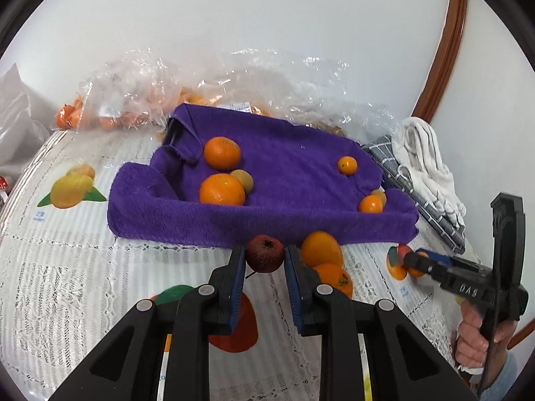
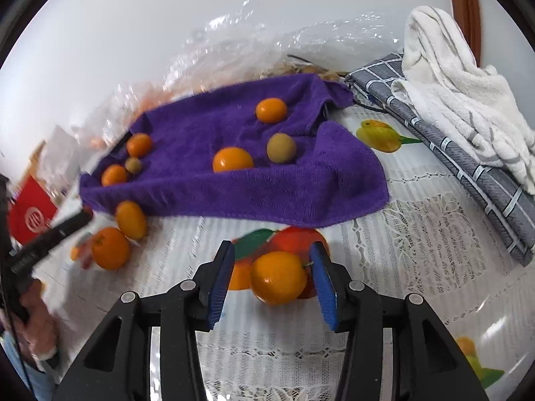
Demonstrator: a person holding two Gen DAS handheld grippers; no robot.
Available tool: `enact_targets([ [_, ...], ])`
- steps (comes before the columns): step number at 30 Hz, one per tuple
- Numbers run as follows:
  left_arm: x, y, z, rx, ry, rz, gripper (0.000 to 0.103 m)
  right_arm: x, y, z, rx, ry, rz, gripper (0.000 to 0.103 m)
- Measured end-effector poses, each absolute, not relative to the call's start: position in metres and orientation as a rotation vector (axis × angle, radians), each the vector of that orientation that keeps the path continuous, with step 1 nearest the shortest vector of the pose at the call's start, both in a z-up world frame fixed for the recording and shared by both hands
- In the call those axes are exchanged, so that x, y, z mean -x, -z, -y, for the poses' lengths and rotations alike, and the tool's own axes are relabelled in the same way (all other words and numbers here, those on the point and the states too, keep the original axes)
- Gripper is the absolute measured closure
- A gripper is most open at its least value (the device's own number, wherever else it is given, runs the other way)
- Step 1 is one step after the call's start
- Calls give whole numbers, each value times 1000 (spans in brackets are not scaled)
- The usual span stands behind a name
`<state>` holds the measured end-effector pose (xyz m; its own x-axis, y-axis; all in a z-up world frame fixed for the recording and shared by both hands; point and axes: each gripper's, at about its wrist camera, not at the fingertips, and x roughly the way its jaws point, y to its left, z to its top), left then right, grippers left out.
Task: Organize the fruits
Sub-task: 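Close the right gripper on an orange while the left gripper closes on a small red fruit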
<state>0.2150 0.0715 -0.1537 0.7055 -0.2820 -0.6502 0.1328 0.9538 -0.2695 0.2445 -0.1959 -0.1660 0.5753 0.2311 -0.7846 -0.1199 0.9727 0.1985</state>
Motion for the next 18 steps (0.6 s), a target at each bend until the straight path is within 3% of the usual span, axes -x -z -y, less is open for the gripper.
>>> enact_targets([
  [11,-220,159,-81,264,220,-777,80,-233,171,186,33,-178,-953,56],
  [15,-218,158,-78,250,218,-766,80,-232,171,186,51,-167,-943,64],
  [18,-217,156,-78,253,223,-756,80,-234,169,192,10,-171,-934,64],
])
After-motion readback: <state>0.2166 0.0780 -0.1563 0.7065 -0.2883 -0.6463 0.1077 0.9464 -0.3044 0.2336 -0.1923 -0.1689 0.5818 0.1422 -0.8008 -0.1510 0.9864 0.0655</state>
